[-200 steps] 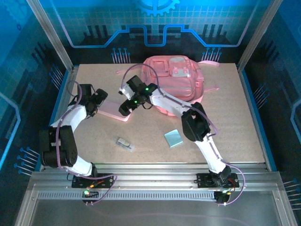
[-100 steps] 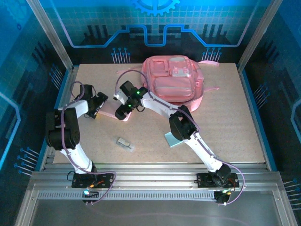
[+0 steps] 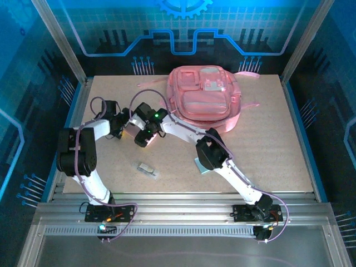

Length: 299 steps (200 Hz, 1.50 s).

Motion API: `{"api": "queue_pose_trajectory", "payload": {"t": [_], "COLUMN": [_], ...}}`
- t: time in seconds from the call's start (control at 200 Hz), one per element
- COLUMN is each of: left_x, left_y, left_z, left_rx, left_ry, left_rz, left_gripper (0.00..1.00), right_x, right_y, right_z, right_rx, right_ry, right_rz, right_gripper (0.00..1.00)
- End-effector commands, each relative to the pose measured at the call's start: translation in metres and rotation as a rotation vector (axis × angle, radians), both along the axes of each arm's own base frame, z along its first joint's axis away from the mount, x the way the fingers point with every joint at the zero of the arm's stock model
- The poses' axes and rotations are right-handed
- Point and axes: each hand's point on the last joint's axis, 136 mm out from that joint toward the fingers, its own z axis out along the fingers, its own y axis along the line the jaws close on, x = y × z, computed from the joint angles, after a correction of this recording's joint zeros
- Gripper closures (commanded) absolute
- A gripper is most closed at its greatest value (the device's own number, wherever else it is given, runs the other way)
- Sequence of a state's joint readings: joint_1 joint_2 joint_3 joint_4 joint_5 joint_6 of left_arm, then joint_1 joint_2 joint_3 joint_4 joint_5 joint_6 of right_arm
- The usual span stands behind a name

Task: Pack the student bag
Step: Pick up the pencil case from the middle-left of the table, then open the student bag at the top-center of the table.

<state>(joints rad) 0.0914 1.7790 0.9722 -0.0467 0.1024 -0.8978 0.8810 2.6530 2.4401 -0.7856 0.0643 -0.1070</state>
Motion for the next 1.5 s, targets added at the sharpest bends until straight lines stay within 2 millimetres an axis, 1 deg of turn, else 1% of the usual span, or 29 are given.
{"api": "queue_pose_trajectory", "payload": {"t": [0.0, 0.17, 0.25, 0.31, 0.34, 0.385, 0.475, 0.53, 0.605, 0.675, 0.75, 0.765, 0.775, 0.78, 0.79, 0.81, 0.901, 1.006, 1.076, 1.156, 1.216, 1.226, 1.251, 1.261, 1.341, 1.441, 1.491], "left_x": [-0.008, -0.008, -0.007, -0.005, -0.004, -0.002, 0.0, 0.001, 0.001, 0.001, 0.0, 0.0, 0.0, 0.0, 0.0, 0.0, 0.001, 0.002, 0.005, 0.007, 0.01, 0.01, 0.01, 0.011, 0.01, 0.009, 0.009], "left_y": [-0.008, -0.008, -0.005, -0.001, 0.001, 0.005, 0.009, 0.012, 0.015, 0.016, 0.012, 0.011, 0.009, 0.009, 0.008, 0.005, -0.012, -0.04, -0.065, -0.103, -0.131, -0.137, -0.149, -0.154, -0.193, -0.237, -0.258], "left_z": [0.002, 0.012, 0.023, 0.036, 0.043, 0.054, 0.077, 0.091, 0.111, 0.129, 0.147, 0.151, 0.153, 0.154, 0.157, 0.161, 0.18, 0.198, 0.209, 0.218, 0.218, 0.218, 0.219, 0.214, 0.208, 0.189, 0.179], "left_rx": [-0.031, -0.024, 0.003, 0.041, 0.062, 0.094, 0.146, 0.177, 0.216, 0.241, 0.259, 0.264, 0.267, 0.268, 0.271, 0.278, 0.3, 0.346, 0.387, 0.42, 0.467, 0.477, 0.505, 0.513, 0.6, 0.697, 0.736], "left_ry": [0.001, -0.018, -0.032, -0.047, -0.058, -0.072, -0.107, -0.129, -0.167, -0.206, -0.254, -0.264, -0.27, -0.272, -0.279, -0.292, -0.342, -0.387, -0.421, -0.466, -0.485, -0.489, -0.499, -0.493, -0.502, -0.488, -0.48], "left_rz": [-0.008, -0.014, -0.025, -0.035, -0.04, -0.047, -0.064, -0.072, -0.083, -0.093, -0.118, -0.123, -0.13, -0.131, -0.137, -0.152, -0.22, -0.323, -0.427, -0.575, -0.692, -0.716, -0.769, -0.79, -0.959, -1.147, -1.229], "left_gripper": [0.02, 0.02, 0.01, 0.01, 0.01, 0.01, 0.01, 0.01, 0.01, 0.01, 0.01, 0.01, 0.01, 0.01, 0.01, 0.01, 0.01, 0.01, 0.02, 0.03, 0.05, 0.05, 0.06, 0.06, 0.06, 0.05, 0.05], "right_x": [-0.006, -0.006, -0.008, -0.01, -0.011, -0.013, -0.018, -0.02, -0.021, -0.021, -0.02, -0.019, -0.019, -0.019, -0.019, -0.019, -0.016, -0.014, -0.009, -0.004, -0.002, -0.002, -0.003, -0.002, -0.006, -0.012, -0.017], "right_y": [-0.007, -0.011, -0.01, -0.007, -0.005, 0.0, 0.004, 0.005, 0.003, -0.004, -0.014, -0.017, -0.019, -0.02, -0.022, -0.026, -0.05, -0.084, -0.117, -0.164, -0.201, -0.208, -0.224, -0.23, -0.277, -0.328, -0.35], "right_z": [-0.032, -0.041, -0.037, -0.03, -0.022, -0.011, 0.011, 0.029, 0.054, 0.079, 0.102, 0.104, 0.102, 0.109, 0.116, 0.124, 0.144, 0.165, 0.174, 0.179, 0.18, 0.175, 0.175, 0.176, 0.175, 0.174, 0.173], "right_rx": [-0.109, -0.136, -0.125, -0.098, -0.075, -0.037, 0.029, 0.069, 0.127, 0.174, 0.224, 0.23, 0.23, 0.24, 0.253, 0.269, 0.328, 0.399, 0.419, 0.423, 0.426, 0.417, 0.418, 0.419, 0.414, 0.405, 0.397], "right_ry": [-0.017, -0.017, -0.012, -0.005, -0.004, -0.005, 0.005, 0.018, 0.04, 0.056, 0.08, 0.085, 0.097, 0.09, 0.091, 0.097, 0.137, 0.17, 0.173, 0.177, 0.177, 0.181, 0.179, 0.177, 0.167, 0.137, 0.119], "right_rz": [0.009, 0.004, 0.01, 0.014, 0.019, 0.028, 0.041, 0.038, 0.023, -0.001, -0.037, -0.048, -0.053, -0.056, -0.061, -0.074, -0.137, -0.228, -0.325, -0.469, -0.577, -0.595, -0.637, -0.654, -0.773, -0.893, -0.948], "right_gripper": [0.0, 0.01, 0.06, 0.16, 0.2, 0.23, 0.25, 0.27, 0.28, 0.28, 0.3, 0.3, 0.3, 0.31, 0.31, 0.31, 0.32, 0.32, 0.32, 0.32, 0.32, 0.32, 0.32, 0.32, 0.32, 0.32, 0.32]}}
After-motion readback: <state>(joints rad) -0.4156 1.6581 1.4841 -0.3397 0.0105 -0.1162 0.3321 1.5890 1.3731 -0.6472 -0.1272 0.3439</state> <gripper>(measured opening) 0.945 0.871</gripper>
